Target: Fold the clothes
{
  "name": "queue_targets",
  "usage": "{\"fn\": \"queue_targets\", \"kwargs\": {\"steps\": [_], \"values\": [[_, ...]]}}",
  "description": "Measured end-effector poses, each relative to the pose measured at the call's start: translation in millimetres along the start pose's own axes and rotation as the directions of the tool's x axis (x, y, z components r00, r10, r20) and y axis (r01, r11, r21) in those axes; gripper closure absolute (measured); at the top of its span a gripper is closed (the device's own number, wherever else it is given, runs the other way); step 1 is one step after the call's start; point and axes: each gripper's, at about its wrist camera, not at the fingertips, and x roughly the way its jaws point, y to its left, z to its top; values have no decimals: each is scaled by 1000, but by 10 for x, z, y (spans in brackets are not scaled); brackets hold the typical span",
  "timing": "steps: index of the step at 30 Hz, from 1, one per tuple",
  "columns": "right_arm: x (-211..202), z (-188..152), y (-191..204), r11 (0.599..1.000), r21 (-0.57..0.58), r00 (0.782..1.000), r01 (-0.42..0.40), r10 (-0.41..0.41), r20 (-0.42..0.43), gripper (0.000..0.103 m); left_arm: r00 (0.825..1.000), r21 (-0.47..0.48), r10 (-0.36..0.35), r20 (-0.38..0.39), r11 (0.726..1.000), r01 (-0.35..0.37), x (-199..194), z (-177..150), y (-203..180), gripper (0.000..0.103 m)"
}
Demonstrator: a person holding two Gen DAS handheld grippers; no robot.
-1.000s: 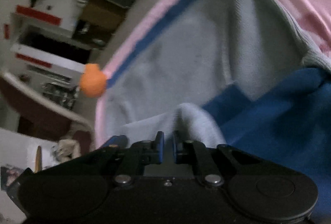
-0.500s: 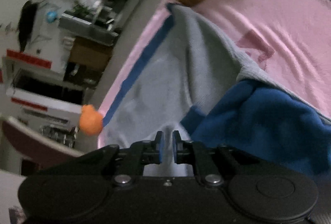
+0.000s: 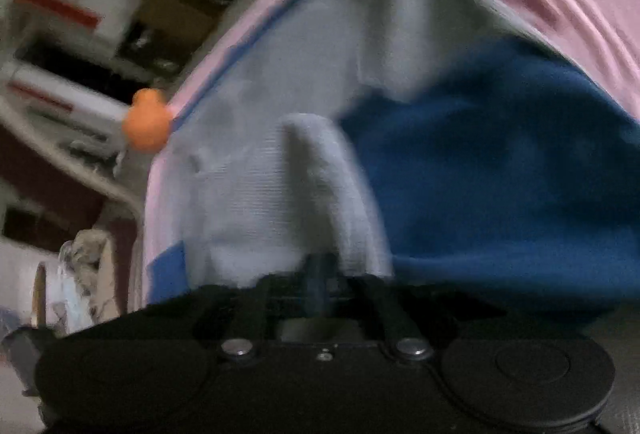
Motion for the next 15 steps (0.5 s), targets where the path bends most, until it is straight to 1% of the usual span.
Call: {"fn": "queue_targets", "kwargs": {"steps": [1,2,3,4,6,8,9,13,15], "values": [[-85,-6,-39,1000,28,1000,-5,4,16,103,1000,-4,17,8,1000,-17,-76,-18,18,91],[-170,-13,-79,998,56,999,-9,8,31,103,999,-8,34,16,999,-34,-152,-37,35,87],[-223,-58,-87,998,63,999,-18,16,33,95,999,3,28,22,1000,-29,-243,-82,25,84],[-263,-120,-81,998,60,999,-28,26,29,91,1000,20,15,28,1000,-15,-339,-137,6,83],[-341,-246,-68,997,56,999,-47,46,20,90,999,47,-22,30,999,20,-508,-261,-36,81],[-420,-372,-56,996,51,998,-67,66,10,90,998,65,-69,15,996,68,-622,-411,-93,81],[-460,-435,-50,996,49,997,-77,76,6,89,997,78,-81,4,994,80,-640,-479,-135,81],[-617,-686,-25,992,41,993,-116,116,-13,88,997,140,-76,-24,987,78,-598,-627,-278,83],[-559,-721,27,996,14,995,-91,91,-44,88,998,160,-45,-42,986,51,-502,-647,-294,83]]}}
